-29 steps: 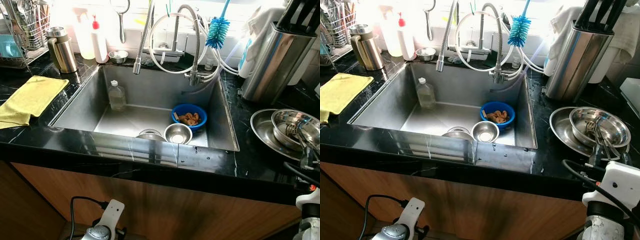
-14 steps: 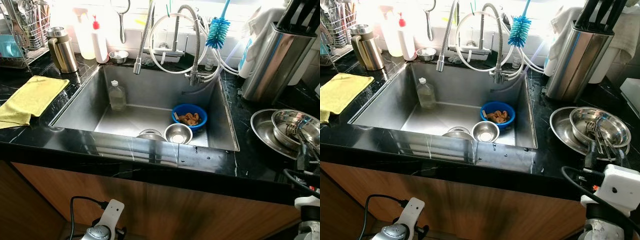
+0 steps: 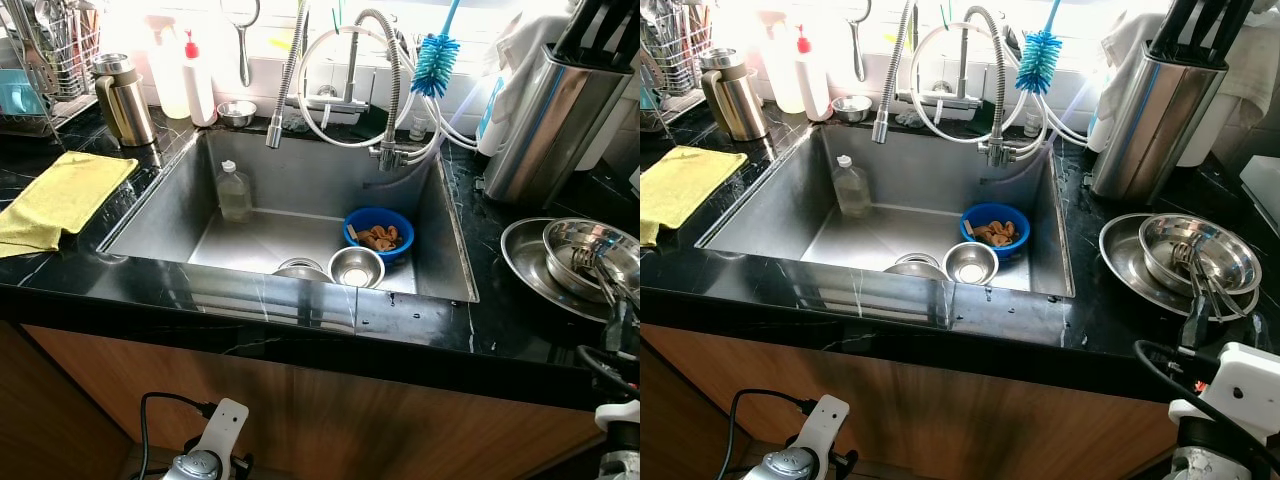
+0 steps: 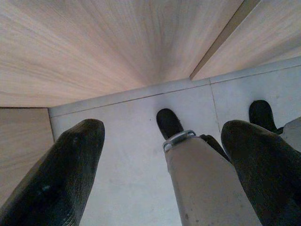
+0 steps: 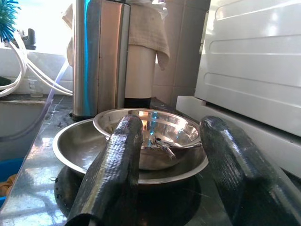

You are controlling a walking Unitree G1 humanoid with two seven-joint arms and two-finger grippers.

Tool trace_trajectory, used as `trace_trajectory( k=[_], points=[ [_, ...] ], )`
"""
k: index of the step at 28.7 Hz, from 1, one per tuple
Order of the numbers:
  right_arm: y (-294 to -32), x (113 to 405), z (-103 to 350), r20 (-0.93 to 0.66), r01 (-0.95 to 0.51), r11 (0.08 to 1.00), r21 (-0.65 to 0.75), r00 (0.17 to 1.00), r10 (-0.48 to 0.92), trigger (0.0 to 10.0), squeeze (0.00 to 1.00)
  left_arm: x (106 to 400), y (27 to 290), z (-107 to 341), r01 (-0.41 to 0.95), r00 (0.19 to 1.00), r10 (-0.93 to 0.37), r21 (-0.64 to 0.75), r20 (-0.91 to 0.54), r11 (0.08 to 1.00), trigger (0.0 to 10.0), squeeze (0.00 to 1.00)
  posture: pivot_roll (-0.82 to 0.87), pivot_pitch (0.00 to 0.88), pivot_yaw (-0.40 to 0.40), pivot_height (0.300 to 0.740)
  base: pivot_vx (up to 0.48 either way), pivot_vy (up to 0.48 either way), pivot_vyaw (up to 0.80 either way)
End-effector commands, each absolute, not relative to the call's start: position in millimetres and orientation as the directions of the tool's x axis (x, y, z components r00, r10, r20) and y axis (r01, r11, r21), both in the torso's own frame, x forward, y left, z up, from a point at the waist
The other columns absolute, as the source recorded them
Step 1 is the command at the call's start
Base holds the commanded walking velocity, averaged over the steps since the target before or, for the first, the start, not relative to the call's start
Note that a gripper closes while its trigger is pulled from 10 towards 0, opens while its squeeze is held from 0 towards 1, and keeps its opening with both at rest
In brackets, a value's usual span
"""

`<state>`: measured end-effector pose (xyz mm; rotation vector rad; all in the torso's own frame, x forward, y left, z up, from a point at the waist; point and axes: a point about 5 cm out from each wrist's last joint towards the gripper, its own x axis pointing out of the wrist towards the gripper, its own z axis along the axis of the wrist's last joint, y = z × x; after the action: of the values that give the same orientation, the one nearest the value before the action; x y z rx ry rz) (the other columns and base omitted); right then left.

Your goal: Kitchen organization

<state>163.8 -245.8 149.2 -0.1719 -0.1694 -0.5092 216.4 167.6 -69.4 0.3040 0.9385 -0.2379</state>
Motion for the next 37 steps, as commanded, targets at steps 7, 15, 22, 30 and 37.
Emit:
trace_trajectory(
  k=[7,15,22,30,37],
  points=[
    [-250.3,164.0,145.5,0.197,0.517,0.849,-0.111,0.849,-0.491,10.0,0.0,218.7,167.7,-67.8,0.326,0.582,-0.069,0.155,-0.81,0.933,10.0,0.0,-0.01,0.026,-0.047,0.736,0.0,0.0,0.0],
    [-252.7,164.1,142.0,0.185,0.532,0.839,-0.112,0.841,-0.509,10.0,0.0,219.1,167.5,-67.6,0.326,0.583,-0.07,0.154,-0.809,0.933,10.0,0.0,-0.01,0.026,-0.047,0.736,0.0,0.0,0.0],
    [-255.2,164.3,139.1,0.174,0.552,0.826,-0.111,0.829,-0.531,4.5,0.0,219.7,167.3,-67.3,0.328,0.585,-0.071,0.156,-0.808,0.932,10.0,0.0,-0.01,0.025,-0.047,0.736,0.0,0.0,0.0],
    [-255.9,165.2,139.3,0.177,0.555,0.825,-0.11,0.827,-0.533,0.0,0.0,220.5,166.4,-66.8,0.33,0.586,-0.073,0.155,-0.807,0.931,10.0,0.0,-0.01,0.023,-0.047,0.736,0.0,0.0,0.0],
    [-256.0,166.7,140.0,0.179,0.553,0.826,-0.109,0.828,-0.531,0.0,0.0,219.1,167.5,-67.7,0.328,0.583,-0.068,0.158,-0.81,0.931,10.0,0.0,0.0,0.018,-0.048,0.736,0.0,0.0,0.0]
  ],
)
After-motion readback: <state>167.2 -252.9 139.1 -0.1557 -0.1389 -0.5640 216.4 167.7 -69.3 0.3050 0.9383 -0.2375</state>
